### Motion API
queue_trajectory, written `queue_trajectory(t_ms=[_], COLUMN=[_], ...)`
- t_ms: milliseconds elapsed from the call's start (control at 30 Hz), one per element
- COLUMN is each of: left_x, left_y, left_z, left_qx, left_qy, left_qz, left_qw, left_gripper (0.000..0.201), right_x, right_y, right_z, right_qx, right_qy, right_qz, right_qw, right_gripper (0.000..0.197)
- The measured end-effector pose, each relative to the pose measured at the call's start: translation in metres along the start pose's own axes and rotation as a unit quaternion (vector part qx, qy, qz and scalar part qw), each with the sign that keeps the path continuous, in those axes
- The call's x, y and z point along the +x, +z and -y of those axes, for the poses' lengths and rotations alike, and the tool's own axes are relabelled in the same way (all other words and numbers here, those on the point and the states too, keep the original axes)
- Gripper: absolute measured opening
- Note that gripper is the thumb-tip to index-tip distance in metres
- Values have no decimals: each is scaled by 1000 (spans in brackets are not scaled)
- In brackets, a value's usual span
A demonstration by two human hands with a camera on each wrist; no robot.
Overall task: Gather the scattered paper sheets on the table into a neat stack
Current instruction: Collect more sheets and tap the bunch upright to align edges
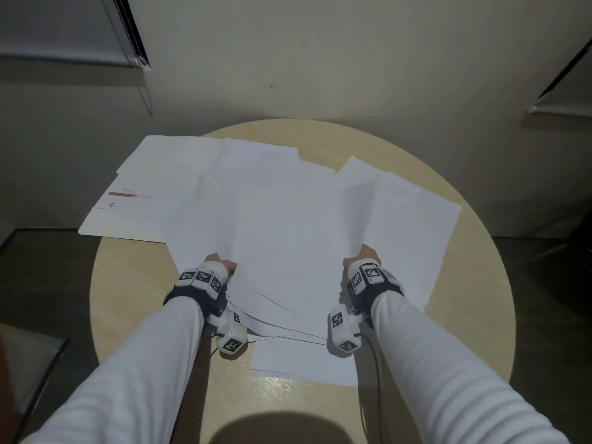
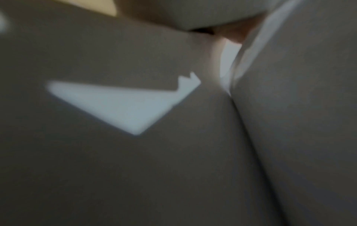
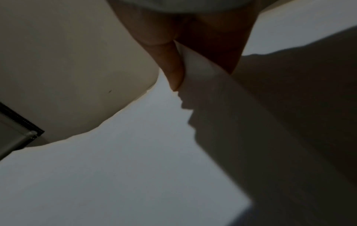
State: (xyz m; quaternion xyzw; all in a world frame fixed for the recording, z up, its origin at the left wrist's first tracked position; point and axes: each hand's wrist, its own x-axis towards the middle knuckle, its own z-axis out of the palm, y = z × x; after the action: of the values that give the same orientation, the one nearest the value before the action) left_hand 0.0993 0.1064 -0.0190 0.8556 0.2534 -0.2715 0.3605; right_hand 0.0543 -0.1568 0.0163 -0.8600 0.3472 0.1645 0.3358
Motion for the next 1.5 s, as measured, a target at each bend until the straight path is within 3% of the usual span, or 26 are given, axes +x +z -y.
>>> queue_trajectory(t_ms=[67,167,233,267,367,433,500,567,633,700,767,867,967,1067,1133,1167,1233,1300,1400,1500], left_x=[-5,-14,-25,-19,-15,-22,-29,-30,-35,-42,-55,-67,-69,-72,-68,-67,-70,-64,-65,-68], left_y=[-5,-11,-15,-12,-12,-13,-19,-26,-35,-43,-51,-66,-75,-75,-71,-67,-59,-51,-50,-57], left_z=[-5,-13,-14,-9,0,2,0,-2,-9,-25,-46,-78,-95,-97,-89,-81,-68,-58,-55,-59], left_qx=[-65,-179,-134,-94,-106,-113,-159,-191,-200,-234,-249,-249,-272,-273,-272,-273,-296,-302,-290,-288], left_qy=[-12,15,26,37,76,107,131,160,195,223,241,280,286,276,270,263,283,274,266,297], left_qz=[44,83,153,157,110,65,68,69,63,54,23,-36,-60,-96,-81,-69,-39,-43,-43,-39], left_qw=[997,980,979,983,985,986,976,966,958,945,938,926,917,917,920,923,911,912,918,909], left_gripper=[11,25,17,20,54,58,57,60,58,29,17,20,17,35,24,40,64,56,26,52], right_x=[-1,-2,-3,-4,-3,-2,1,0,-4,-8,-16,-28,-30,-28,-23,-21,-18,-14,-15,-18], right_y=[-2,1,9,13,22,23,21,15,5,-9,-28,-60,-75,-74,-67,-61,-50,-38,-28,-36], right_z=[6,11,15,16,15,10,4,2,5,14,28,55,70,67,58,50,35,21,17,21], right_qx=[-28,-51,-48,-39,-2,43,142,281,396,444,434,422,415,430,418,395,351,367,386,404], right_qy=[5,-21,-46,-54,-59,-57,-37,-52,-88,-110,-137,-170,-216,-219,-211,-198,-171,-162,-164,-186], right_qz=[-4,3,5,10,27,31,22,13,76,139,116,-6,-67,-77,-71,-59,-31,-8,3,0], right_qw=[1000,998,998,998,998,997,989,958,911,878,883,890,881,872,881,895,920,916,908,896], right_gripper=[31,31,30,31,35,38,48,56,64,77,55,17,28,19,40,46,28,17,24,27])
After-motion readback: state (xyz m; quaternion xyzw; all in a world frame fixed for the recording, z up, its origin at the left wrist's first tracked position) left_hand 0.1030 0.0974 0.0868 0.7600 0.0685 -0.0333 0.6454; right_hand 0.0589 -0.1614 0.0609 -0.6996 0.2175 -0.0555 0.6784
